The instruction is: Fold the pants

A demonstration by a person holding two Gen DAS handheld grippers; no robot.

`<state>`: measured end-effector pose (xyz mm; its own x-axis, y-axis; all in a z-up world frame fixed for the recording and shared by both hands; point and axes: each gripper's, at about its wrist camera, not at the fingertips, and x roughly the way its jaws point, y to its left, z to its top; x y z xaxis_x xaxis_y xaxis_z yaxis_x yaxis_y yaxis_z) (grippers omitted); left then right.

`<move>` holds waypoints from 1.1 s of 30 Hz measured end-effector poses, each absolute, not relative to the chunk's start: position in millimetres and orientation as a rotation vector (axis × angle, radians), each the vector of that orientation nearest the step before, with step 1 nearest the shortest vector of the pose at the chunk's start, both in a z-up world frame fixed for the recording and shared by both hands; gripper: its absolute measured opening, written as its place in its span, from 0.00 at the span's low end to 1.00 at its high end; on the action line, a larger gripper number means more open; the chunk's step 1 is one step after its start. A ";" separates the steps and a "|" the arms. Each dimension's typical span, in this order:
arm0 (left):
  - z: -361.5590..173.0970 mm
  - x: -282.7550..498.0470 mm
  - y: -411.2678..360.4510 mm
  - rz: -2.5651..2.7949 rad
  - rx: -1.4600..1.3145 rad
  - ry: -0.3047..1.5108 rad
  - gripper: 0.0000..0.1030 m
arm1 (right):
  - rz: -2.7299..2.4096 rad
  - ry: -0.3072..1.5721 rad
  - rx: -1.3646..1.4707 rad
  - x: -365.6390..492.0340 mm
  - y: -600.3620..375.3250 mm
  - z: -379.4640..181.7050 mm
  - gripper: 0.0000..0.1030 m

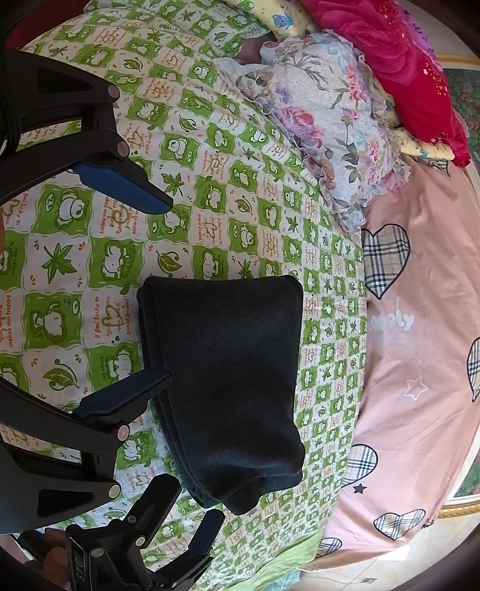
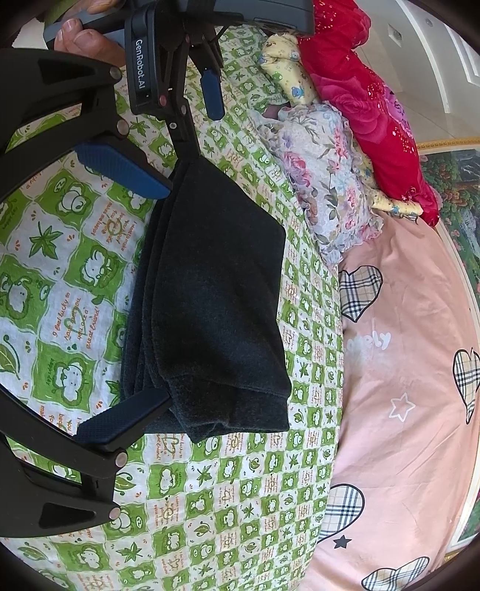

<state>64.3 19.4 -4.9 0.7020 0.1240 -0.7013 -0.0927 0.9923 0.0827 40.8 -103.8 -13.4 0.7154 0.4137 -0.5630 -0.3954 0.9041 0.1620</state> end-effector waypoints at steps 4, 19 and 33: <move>-4.9 65.2 19.7 0.119 0.042 0.784 0.83 | 0.450 0.628 0.030 41.1 -103.8 -12.1 0.99; 4.0 85.8 21.7 0.094 0.013 0.805 0.83 | 0.410 0.644 0.044 54.9 -117.1 -7.8 0.99; -1.2 96.0 23.6 0.100 0.000 0.838 0.83 | 0.402 0.664 0.054 62.1 -122.4 -11.0 0.99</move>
